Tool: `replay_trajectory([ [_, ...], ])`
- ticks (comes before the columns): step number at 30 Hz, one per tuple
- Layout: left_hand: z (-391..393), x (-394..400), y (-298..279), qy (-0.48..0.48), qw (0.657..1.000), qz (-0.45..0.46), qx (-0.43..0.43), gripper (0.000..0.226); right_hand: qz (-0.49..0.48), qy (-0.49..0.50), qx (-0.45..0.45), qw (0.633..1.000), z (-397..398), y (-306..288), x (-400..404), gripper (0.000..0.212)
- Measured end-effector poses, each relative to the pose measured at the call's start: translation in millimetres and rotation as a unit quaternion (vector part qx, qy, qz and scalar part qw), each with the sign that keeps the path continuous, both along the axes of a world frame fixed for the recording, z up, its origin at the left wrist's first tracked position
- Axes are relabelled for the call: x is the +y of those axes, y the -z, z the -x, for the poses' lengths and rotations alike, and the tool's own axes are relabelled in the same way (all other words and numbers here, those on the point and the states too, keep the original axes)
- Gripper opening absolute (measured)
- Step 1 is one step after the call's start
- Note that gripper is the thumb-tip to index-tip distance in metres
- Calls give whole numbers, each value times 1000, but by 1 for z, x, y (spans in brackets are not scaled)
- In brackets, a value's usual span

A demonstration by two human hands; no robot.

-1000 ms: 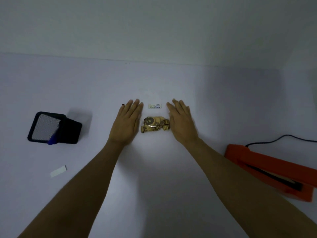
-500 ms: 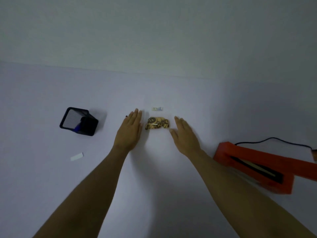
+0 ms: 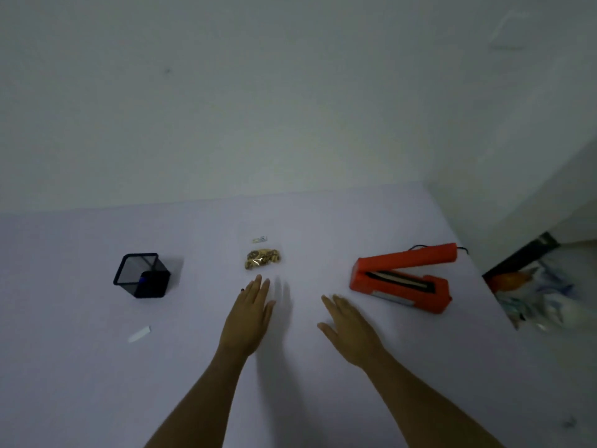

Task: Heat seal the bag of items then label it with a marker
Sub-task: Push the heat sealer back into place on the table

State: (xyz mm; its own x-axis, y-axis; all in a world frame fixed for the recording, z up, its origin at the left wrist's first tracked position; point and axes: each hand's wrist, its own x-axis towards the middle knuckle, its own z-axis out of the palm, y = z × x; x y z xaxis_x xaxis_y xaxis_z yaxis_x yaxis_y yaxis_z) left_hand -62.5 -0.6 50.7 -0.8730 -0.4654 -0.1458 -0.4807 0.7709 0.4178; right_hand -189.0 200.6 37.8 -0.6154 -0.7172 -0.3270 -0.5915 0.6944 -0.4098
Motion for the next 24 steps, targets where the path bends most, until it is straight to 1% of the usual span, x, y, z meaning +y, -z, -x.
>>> replay_trajectory([
  [1, -1, 4, -4, 10, 1000, 6, 5, 64, 4, -5, 18, 1000, -1, -6, 10, 79],
  [2, -2, 10, -7, 23, 1000, 14, 10, 71, 9, -8, 39, 999, -3, -13, 21, 85],
  [3, -4, 16, -10, 37, 999, 21, 13, 78, 9, -5, 58, 998, -4, -19, 34, 84],
  [6, -4, 41, -16, 86, 996, 37, 13, 88, 27, 30, 123, 992, 1, -31, 86, 64],
  [7, -1, 49, -20, 95, 995, 40, 15, 87, 35, 44, 143, 988, 8, -32, 104, 59],
  [9, 13, 63, -28, 109, 993, 46, 22, 82, 30, 72, 165, 983, 28, -36, 136, 57],
  [12, 45, 79, -39, 128, 989, 65, 27, 71, -23, 101, 168, 980, 61, -45, 169, 62],
  [14, 67, 87, -43, 129, 989, 70, 31, 70, -56, 97, 146, 983, 80, -43, 181, 69],
  [17, 106, 110, -48, 132, 989, 66, 31, 71, -88, 72, 135, 984, 107, -36, 191, 70],
  [21, 146, 140, -36, 122, 991, 50, 20, 70, -98, 28, 113, 988, 134, -20, 196, 73],
  [24, 161, 158, -20, 104, 994, 30, 16, 72, -67, 8, 103, 992, 145, -7, 197, 73],
])
